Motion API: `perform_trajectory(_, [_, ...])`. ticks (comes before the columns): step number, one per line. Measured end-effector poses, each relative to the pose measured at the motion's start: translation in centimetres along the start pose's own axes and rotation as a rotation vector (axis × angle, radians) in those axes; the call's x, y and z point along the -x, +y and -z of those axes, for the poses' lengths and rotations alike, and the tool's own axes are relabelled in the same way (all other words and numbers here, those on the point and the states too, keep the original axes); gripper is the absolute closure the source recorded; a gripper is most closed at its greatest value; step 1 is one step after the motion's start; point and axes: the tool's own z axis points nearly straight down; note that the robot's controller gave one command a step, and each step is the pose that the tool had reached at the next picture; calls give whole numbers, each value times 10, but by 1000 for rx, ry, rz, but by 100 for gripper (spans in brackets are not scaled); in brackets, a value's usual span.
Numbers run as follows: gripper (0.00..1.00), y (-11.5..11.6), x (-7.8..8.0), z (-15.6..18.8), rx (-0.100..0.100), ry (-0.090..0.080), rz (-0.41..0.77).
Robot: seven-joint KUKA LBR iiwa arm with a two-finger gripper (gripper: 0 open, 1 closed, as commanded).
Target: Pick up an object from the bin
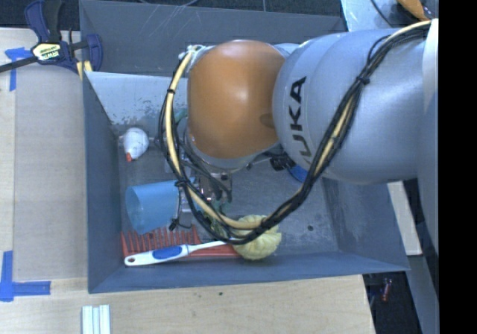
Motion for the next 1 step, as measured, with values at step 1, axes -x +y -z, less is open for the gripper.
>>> perform_trajectory(1, [0,0,0,0,0,0,0])
